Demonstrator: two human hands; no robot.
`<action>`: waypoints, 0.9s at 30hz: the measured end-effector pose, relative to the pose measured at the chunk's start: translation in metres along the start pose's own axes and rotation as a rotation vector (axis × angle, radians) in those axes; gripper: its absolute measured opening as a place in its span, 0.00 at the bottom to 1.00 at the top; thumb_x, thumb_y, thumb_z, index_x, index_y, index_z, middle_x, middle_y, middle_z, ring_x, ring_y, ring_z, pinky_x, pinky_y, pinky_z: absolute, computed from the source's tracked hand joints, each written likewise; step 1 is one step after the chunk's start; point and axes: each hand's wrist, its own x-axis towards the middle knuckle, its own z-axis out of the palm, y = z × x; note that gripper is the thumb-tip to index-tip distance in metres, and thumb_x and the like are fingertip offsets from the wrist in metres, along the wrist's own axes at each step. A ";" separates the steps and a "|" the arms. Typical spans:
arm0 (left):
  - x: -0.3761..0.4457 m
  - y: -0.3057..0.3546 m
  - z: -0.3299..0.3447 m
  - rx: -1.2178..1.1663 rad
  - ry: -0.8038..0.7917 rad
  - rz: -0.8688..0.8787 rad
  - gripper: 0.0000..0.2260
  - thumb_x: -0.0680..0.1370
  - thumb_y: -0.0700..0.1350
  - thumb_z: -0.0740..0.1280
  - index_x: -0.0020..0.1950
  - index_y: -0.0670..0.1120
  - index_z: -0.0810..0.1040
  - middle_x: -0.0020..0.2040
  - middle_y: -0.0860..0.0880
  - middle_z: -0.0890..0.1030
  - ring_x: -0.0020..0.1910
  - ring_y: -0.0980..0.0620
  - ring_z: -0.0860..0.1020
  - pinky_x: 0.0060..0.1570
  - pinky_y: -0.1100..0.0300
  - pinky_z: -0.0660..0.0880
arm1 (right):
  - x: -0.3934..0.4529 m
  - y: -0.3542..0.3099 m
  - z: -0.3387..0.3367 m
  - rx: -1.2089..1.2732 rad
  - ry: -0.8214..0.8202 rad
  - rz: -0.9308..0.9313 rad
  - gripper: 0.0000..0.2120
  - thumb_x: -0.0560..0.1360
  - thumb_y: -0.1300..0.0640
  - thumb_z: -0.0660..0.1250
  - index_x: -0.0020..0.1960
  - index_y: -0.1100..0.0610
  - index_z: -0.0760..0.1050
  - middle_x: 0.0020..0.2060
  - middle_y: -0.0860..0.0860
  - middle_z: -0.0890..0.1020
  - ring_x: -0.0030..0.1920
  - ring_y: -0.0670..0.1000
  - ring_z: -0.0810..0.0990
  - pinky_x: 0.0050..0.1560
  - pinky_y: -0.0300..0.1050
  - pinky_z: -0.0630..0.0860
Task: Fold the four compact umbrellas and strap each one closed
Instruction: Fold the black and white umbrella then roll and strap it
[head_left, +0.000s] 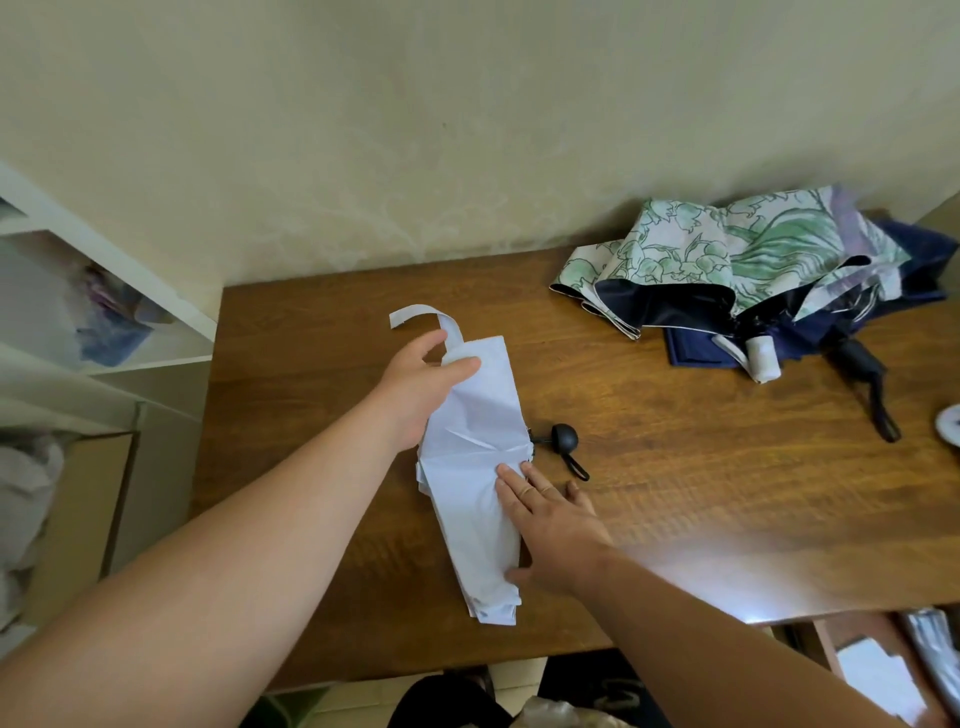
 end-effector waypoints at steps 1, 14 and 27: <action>-0.003 0.001 0.000 0.001 -0.018 0.006 0.34 0.72 0.52 0.81 0.76 0.59 0.73 0.71 0.55 0.73 0.69 0.50 0.74 0.65 0.52 0.74 | 0.000 0.000 0.000 0.000 0.002 -0.002 0.54 0.76 0.34 0.66 0.83 0.47 0.31 0.80 0.41 0.28 0.81 0.48 0.29 0.80 0.67 0.43; -0.031 0.007 -0.017 0.145 0.241 0.232 0.06 0.81 0.47 0.73 0.57 0.53 0.87 0.54 0.57 0.85 0.56 0.57 0.81 0.63 0.50 0.80 | -0.001 -0.002 -0.001 0.001 -0.004 -0.001 0.53 0.76 0.35 0.66 0.83 0.47 0.31 0.80 0.41 0.28 0.80 0.48 0.28 0.80 0.67 0.42; -0.039 0.010 -0.021 0.582 0.314 0.430 0.05 0.81 0.46 0.74 0.55 0.52 0.88 0.50 0.57 0.84 0.50 0.57 0.79 0.53 0.57 0.78 | 0.000 -0.004 0.002 -0.017 0.010 0.001 0.53 0.77 0.35 0.66 0.83 0.48 0.30 0.80 0.42 0.28 0.80 0.49 0.28 0.80 0.69 0.43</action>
